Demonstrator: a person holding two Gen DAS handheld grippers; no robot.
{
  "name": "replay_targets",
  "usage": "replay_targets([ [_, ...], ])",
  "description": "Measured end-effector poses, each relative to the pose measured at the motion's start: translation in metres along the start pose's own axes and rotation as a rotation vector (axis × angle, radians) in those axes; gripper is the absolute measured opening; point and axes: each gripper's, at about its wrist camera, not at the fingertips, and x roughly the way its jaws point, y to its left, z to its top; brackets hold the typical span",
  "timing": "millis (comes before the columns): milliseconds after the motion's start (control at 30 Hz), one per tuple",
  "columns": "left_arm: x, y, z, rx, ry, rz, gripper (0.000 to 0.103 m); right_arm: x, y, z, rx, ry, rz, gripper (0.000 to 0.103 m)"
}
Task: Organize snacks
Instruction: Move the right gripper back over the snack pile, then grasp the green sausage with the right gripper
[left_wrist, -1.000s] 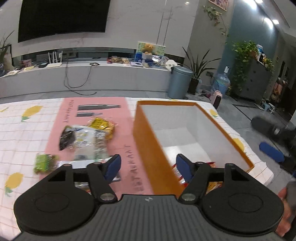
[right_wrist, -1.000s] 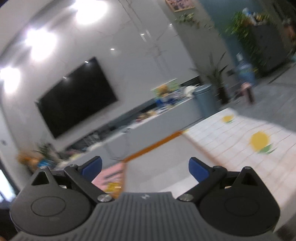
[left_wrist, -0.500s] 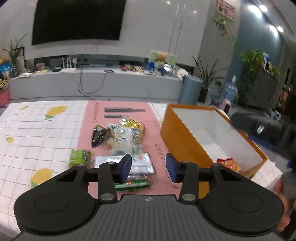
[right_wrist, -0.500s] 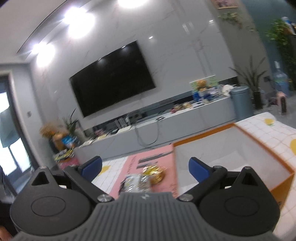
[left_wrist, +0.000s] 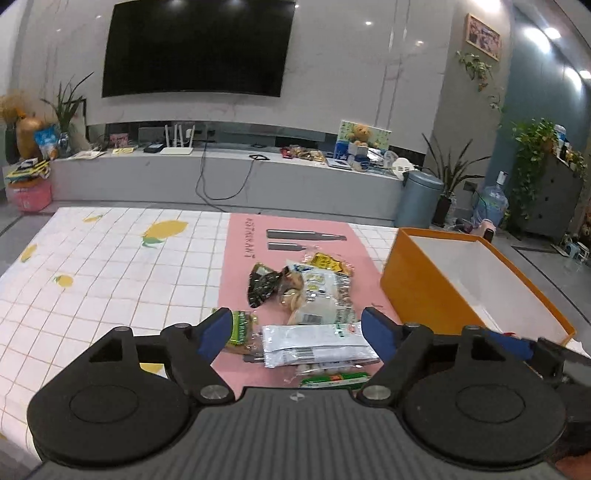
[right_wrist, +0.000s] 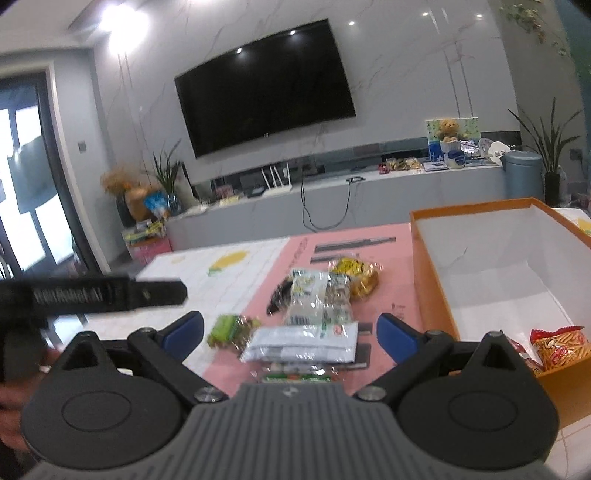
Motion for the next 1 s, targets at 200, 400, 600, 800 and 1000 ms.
replay_targets([
  [200,0.009,0.022,-0.012,-0.023,-0.02,-0.008,0.103,0.038,0.01,-0.013,-0.186,0.098,0.001,0.1],
  [400,0.023,0.046,-0.019,-0.048,0.004,0.013,0.103,0.073,0.014,-0.024,-0.398,0.214,0.04,0.099],
  [600,0.03,0.057,-0.017,-0.146,0.049,-0.008,0.103,0.105,0.017,-0.034,-0.462,0.278,0.082,0.083],
  [800,0.035,0.051,-0.019,-0.116,0.065,-0.003,0.103,0.13,0.017,-0.048,-0.541,0.344,0.069,0.073],
  [1000,0.032,0.055,-0.02,-0.104,0.065,0.023,0.103,0.131,0.011,-0.045,-0.511,0.345,0.034,0.051],
])
